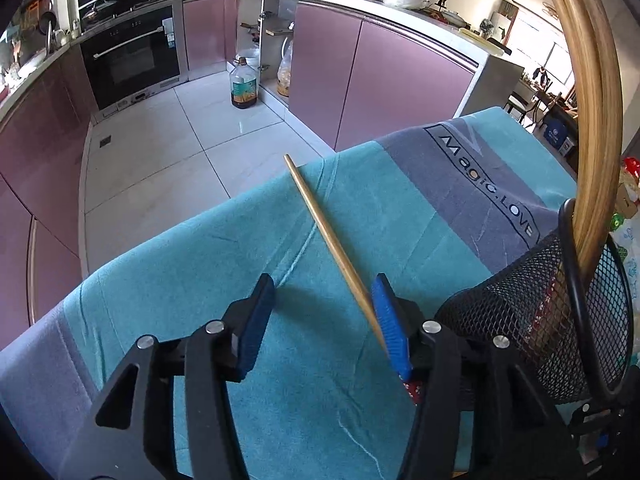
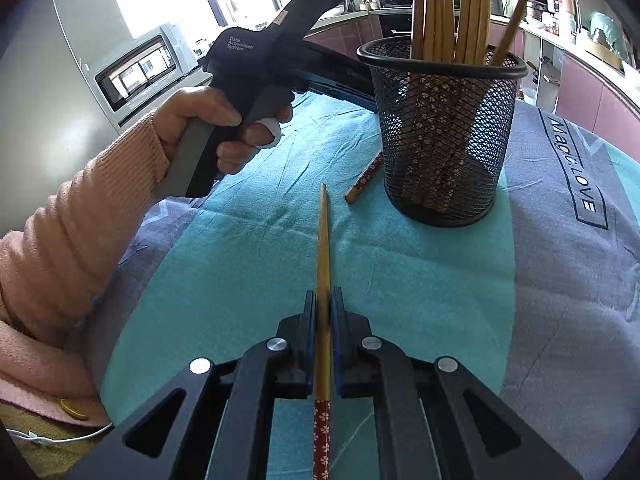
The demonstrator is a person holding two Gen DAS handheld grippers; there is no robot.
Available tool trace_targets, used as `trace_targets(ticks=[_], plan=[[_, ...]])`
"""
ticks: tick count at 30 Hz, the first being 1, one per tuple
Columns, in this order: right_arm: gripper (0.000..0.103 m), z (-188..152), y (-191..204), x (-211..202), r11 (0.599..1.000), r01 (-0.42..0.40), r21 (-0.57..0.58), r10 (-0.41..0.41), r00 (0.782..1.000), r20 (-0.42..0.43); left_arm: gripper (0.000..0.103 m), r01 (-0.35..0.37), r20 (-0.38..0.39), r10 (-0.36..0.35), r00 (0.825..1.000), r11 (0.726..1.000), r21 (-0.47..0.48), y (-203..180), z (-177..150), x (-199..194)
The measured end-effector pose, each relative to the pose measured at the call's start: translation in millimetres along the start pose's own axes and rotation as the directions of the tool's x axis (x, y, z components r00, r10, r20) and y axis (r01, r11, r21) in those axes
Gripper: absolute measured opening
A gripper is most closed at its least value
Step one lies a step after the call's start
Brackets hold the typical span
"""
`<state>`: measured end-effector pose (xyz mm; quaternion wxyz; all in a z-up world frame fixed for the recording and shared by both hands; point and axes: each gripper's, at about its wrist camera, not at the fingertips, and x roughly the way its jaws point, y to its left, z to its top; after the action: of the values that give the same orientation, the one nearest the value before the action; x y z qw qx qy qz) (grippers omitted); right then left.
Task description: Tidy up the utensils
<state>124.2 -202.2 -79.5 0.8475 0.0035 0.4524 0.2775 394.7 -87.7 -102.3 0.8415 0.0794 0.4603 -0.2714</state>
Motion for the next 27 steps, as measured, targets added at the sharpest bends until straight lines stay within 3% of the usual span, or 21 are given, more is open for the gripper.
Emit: trace_targets(ticks=[5,8,9,13,20,27], plan=[[0.006,-1,1,0,1.0,0.002,0.013,-0.002,1.0,0.006,0.045,-0.108,-0.004,0.108,0.994,0.991,0.083,-19,-9,-1],[0.007,0,1,-1,1.0,0.006,0.014,-0.007,1.0,0.007,0.027,-0.121,0.006,0.121,0.993,0.99,0.078,-23,-17,-8],[0.008,0,2,-1,1.0,0.01,0.009,-0.01,1.0,0.007,0.017,-0.126,0.009,0.126,0.992,0.989,0.077,-24,-20,-11],[0.011,0,8,0,0.999,0.029,-0.021,-0.029,1.0,0.003,0.007,-0.163,0.017,0.162,0.987,0.985,0.062,-29,-36,-22],[0.008,-2,19,-1,0.994,0.073,-0.085,-0.074,0.997,-0.009,0.007,-0.162,-0.002,0.163,0.987,0.985,-0.058,-11,-71,-53],[0.005,-5,1,-13,0.998,0.062,0.011,-0.062,0.998,0.008,0.007,-0.093,-0.005,0.094,0.996,0.973,-0.21,-4,-128,-92]])
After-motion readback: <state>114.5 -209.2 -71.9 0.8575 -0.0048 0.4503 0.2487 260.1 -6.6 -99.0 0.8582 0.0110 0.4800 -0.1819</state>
